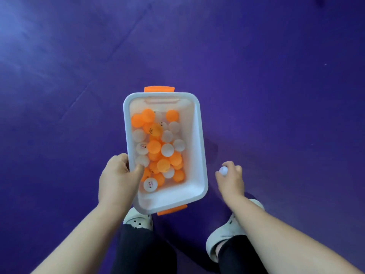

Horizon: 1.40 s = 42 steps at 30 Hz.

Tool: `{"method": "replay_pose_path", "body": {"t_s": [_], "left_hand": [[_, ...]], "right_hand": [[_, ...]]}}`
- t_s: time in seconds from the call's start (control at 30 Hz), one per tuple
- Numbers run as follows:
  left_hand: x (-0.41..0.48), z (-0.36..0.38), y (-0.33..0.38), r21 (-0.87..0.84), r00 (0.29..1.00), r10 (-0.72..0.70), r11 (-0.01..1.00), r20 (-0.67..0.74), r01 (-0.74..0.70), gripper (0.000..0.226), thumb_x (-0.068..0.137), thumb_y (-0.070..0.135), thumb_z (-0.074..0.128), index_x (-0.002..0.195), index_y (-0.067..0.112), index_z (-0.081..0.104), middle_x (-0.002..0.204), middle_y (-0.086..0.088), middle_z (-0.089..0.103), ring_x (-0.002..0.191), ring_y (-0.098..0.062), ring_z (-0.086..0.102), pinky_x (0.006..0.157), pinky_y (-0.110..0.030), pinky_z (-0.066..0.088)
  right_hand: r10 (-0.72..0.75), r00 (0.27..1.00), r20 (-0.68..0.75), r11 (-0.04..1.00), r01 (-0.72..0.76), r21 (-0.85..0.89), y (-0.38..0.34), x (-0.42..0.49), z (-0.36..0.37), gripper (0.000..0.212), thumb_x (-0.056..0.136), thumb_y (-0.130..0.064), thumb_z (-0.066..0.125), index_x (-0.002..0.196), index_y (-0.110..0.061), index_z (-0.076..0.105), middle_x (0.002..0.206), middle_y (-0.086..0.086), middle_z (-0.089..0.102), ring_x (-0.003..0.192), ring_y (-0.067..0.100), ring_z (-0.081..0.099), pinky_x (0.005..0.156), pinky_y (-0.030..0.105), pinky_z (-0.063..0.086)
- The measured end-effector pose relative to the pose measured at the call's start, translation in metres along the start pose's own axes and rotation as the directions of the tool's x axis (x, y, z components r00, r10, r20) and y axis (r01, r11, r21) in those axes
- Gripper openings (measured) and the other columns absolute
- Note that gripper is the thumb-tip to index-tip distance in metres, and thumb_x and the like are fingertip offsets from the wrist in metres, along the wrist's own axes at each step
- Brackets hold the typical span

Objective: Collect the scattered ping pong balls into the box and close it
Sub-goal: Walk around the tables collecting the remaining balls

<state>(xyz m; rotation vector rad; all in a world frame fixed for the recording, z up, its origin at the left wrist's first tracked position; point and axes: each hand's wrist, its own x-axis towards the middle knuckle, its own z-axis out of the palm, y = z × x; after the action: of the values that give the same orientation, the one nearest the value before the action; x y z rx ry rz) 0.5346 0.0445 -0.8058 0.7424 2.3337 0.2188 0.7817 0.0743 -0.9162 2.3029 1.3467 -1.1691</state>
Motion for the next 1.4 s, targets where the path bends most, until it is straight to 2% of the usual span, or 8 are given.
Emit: {"method": "replay_pose_path", "body": {"t_s": [0.07, 0.17, 0.3, 0.43, 0.63, 0.83, 1.1, 1.4], "left_hand": [[-0.014, -0.015, 0.024, 0.001, 1.0, -0.002, 1.0, 0.018, 0.002, 0.026, 0.082, 0.026, 0.059, 0.071, 0.003, 0.053, 0.076, -0.014, 0.058, 0.069, -0.033, 0.056, 0.057, -0.047, 0.046], [-0.038, -0.037, 0.076, -0.008, 0.999, 0.007, 1.0, 0.052, -0.006, 0.026, 0.081, 0.025, 0.059, 0.068, 0.004, 0.05, 0.074, -0.013, 0.057, 0.062, -0.029, 0.053, 0.05, -0.037, 0.037], [-0.073, -0.072, 0.16, -0.017, 0.996, 0.047, 0.999, 0.074, -0.046, 0.025, 0.08, 0.023, 0.058, 0.068, 0.003, 0.049, 0.071, -0.01, 0.053, 0.057, -0.022, 0.046, 0.049, -0.031, 0.032], [-0.106, -0.105, 0.247, -0.038, 0.993, 0.1, 0.995, 0.059, -0.097, 0.026, 0.08, 0.02, 0.057, 0.062, 0.011, 0.04, 0.067, -0.002, 0.044, 0.054, -0.018, 0.041, 0.048, -0.029, 0.028], [-0.125, -0.126, 0.354, -0.124, 0.994, 0.104, 0.987, 0.037, -0.099, 0.032, 0.08, 0.019, 0.057, 0.06, 0.012, 0.033, 0.065, 0.0, 0.039, 0.053, -0.017, 0.035, 0.047, -0.03, 0.026], [-0.079, -0.121, 0.43, -0.164, 0.995, 0.071, 0.985, 0.07, -0.058, 0.031, 0.082, 0.025, 0.057, 0.061, 0.009, 0.04, 0.063, -0.002, 0.043, 0.052, -0.016, 0.037, 0.046, -0.028, 0.027], [0.058, -0.092, 0.53, -0.121, 0.999, 0.021, 0.993, 0.045, -0.015, 0.039, 0.086, 0.03, 0.054, 0.059, 0.011, 0.034, 0.062, -0.001, 0.038, 0.05, -0.015, 0.032, 0.046, -0.028, 0.025], [0.191, -0.033, 0.578, -0.143, 1.0, -0.012, 0.99, -0.003, 0.011, 0.04, 0.086, 0.03, 0.056, 0.058, 0.01, 0.036, 0.065, -0.004, 0.04, 0.051, -0.019, 0.035, 0.046, -0.029, 0.025]], "right_hand": [[-0.042, 0.992, -0.118, 0.964, 0.072, 0.256, -0.022, -0.022, -0.041, 0.027, 0.09, -0.02, 0.057, 0.116, -0.016, 0.054, 0.113, 0.001, 0.045, 0.078, 0.018, 0.053, 0.067, 0.027, 0.041], [-0.136, 0.955, -0.265, 0.86, 0.246, 0.446, -0.061, -0.061, -0.113, 0.029, 0.086, -0.017, 0.063, 0.115, -0.015, 0.059, 0.107, -0.004, 0.046, 0.082, -0.002, 0.054, 0.065, 0.006, 0.039], [-0.411, 0.861, -0.3, 0.749, 0.507, 0.428, -0.102, -0.107, -0.21, 0.046, 0.076, -0.039, 0.06, 0.115, -0.013, 0.061, 0.104, -0.006, 0.047, 0.085, -0.015, 0.051, 0.069, -0.001, 0.04], [-0.543, 0.806, -0.235, 0.721, 0.591, 0.363, -0.125, -0.122, -0.316, 0.054, 0.076, -0.04, 0.066, 0.124, -0.018, 0.054, 0.107, -0.011, 0.045, 0.069, 0.003, 0.052, 0.066, 0.005, 0.043], [-0.39, 0.853, -0.347, 0.784, 0.505, 0.361, -0.134, -0.103, -0.464, 0.03, 0.086, -0.013, 0.063, 0.112, -0.025, 0.054, 0.101, -0.009, 0.053, 0.064, 0.01, 0.048, 0.063, 0.012, 0.043], [-0.206, 0.92, -0.333, 0.847, 0.338, 0.411, -0.182, -0.022, -0.542, 0.028, 0.088, -0.012, 0.052, 0.08, -0.038, 0.054, 0.094, -0.002, 0.062, 0.088, 0.026, 0.061, 0.081, 0.044, 0.055], [-0.158, 0.964, -0.215, 0.938, 0.215, 0.271, -0.269, 0.148, -0.576, 0.016, 0.091, -0.012, 0.049, 0.09, -0.024, 0.06, 0.095, -0.001, 0.064, 0.089, 0.022, 0.063, 0.074, 0.036, 0.056], [-0.253, 0.96, -0.116, 0.956, 0.23, -0.181, -0.316, 0.328, -0.549, 0.016, 0.091, -0.015, 0.049, 0.1, -0.015, 0.063, 0.105, 0.002, 0.064, 0.089, 0.019, 0.054, 0.072, 0.028, 0.042]]}}
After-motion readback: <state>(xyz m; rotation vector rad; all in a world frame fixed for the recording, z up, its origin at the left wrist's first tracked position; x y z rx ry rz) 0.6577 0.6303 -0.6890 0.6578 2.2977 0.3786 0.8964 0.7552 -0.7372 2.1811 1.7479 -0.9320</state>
